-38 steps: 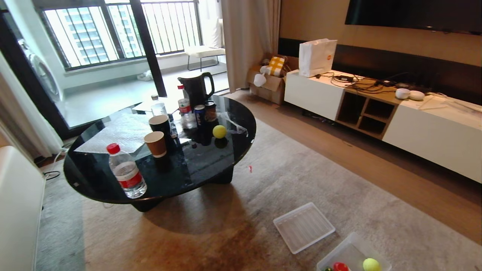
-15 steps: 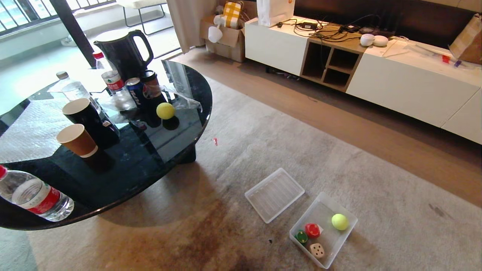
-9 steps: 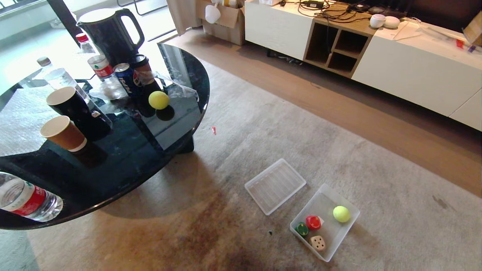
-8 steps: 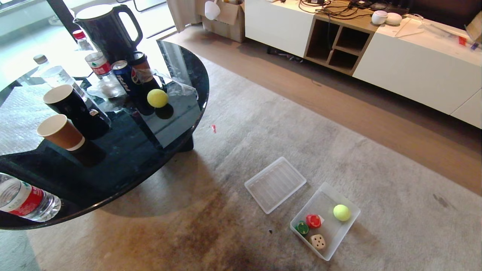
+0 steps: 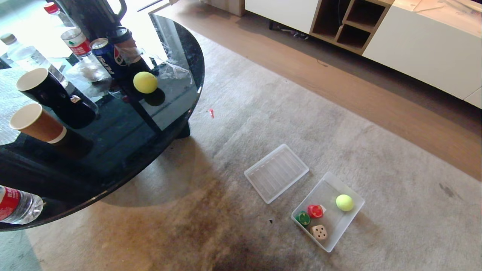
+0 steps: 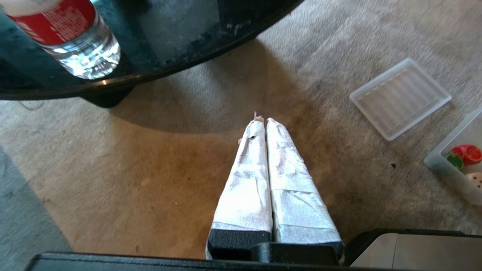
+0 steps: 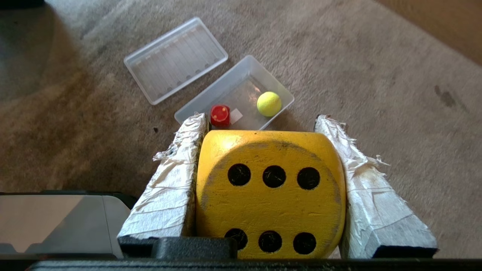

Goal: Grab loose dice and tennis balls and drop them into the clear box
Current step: Put the toys in the box

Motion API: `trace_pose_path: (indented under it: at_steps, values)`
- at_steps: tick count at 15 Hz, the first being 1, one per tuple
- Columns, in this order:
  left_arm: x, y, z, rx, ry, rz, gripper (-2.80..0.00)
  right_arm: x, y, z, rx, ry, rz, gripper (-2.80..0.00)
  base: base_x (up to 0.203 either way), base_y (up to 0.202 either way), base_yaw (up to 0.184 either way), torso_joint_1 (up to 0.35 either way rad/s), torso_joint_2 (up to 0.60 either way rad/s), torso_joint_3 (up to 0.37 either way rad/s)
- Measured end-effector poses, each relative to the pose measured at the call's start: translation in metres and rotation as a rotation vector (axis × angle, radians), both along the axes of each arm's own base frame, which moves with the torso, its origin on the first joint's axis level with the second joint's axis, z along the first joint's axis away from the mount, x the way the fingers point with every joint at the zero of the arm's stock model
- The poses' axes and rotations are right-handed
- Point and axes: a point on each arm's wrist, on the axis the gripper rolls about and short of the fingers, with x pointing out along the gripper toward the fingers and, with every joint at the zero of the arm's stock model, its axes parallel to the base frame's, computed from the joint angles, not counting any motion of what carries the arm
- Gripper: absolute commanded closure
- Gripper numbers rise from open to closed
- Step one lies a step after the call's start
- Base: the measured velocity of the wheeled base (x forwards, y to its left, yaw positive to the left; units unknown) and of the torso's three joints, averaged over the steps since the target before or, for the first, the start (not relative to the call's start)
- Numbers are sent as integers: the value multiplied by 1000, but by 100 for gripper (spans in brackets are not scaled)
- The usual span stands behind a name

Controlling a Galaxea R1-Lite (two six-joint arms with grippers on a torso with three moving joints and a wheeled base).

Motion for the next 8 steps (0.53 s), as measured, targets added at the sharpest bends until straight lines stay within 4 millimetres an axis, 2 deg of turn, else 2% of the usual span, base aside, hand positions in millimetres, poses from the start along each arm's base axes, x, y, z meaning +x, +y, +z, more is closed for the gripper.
trace_pose_path:
  at_steps: [8]
  values:
    - [0, 0, 0, -1, -1, 0, 0, 0, 0, 0, 3, -1, -1, 0, 0, 0, 0, 4, 1, -198]
